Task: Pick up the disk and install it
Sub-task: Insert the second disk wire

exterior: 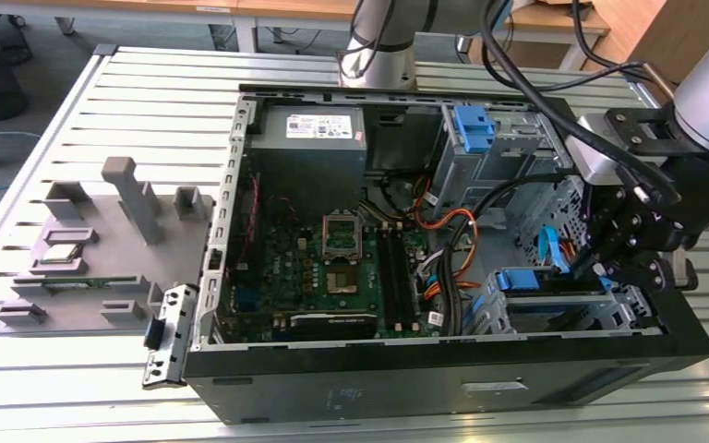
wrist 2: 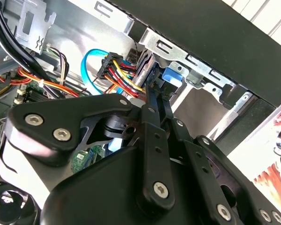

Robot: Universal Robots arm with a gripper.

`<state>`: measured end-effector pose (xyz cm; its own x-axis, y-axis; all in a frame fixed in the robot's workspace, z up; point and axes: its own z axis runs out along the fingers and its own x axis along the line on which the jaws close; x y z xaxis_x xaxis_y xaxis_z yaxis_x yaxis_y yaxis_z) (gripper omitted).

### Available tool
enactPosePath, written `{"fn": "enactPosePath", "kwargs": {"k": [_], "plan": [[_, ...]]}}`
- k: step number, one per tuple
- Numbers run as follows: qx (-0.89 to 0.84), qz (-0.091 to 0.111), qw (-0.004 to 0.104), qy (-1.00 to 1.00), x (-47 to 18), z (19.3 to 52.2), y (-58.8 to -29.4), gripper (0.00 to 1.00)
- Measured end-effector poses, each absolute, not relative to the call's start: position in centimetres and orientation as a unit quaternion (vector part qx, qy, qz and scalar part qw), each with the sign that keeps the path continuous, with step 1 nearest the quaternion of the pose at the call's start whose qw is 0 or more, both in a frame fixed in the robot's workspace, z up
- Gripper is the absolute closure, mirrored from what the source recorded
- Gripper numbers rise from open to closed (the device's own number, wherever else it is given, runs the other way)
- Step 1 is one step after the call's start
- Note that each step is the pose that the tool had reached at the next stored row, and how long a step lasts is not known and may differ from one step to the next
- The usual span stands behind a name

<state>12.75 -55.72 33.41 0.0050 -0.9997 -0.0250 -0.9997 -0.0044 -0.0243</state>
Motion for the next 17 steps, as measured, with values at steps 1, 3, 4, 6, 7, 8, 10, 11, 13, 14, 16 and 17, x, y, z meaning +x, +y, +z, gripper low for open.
{"fn": "enactPosePath", "kwargs": {"k": [1,3,4,6,7,8,10,11,13,14,16,17], "plan": [[-0.709,0.000,0.017,0.705,12.75,33.45,-55.72,0.83],[-0.709,0.000,0.017,0.705,12.75,33.47,-55.72,0.83],[-0.709,0.000,0.017,0.705,12.75,33.50,-55.72,0.83],[-0.709,0.001,0.018,0.705,12.75,33.52,-55.72,0.83],[-0.709,0.003,0.020,0.705,12.75,33.52,-55.73,0.83],[-0.708,0.004,0.022,0.705,12.75,33.52,-55.74,0.83],[-0.708,0.005,0.022,0.706,12.75,33.52,-55.76,0.83],[-0.708,0.005,0.022,0.706,12.75,33.51,-55.78,0.83],[-0.708,0.005,0.022,0.706,12.75,33.51,-55.85,0.83],[-0.708,0.005,0.022,0.706,12.75,33.50,-55.88,0.83],[-0.707,0.005,0.022,0.706,12.75,33.46,-55.94,0.83],[-0.707,0.005,0.022,0.706,12.75,33.43,-55.98,0.83]]}}
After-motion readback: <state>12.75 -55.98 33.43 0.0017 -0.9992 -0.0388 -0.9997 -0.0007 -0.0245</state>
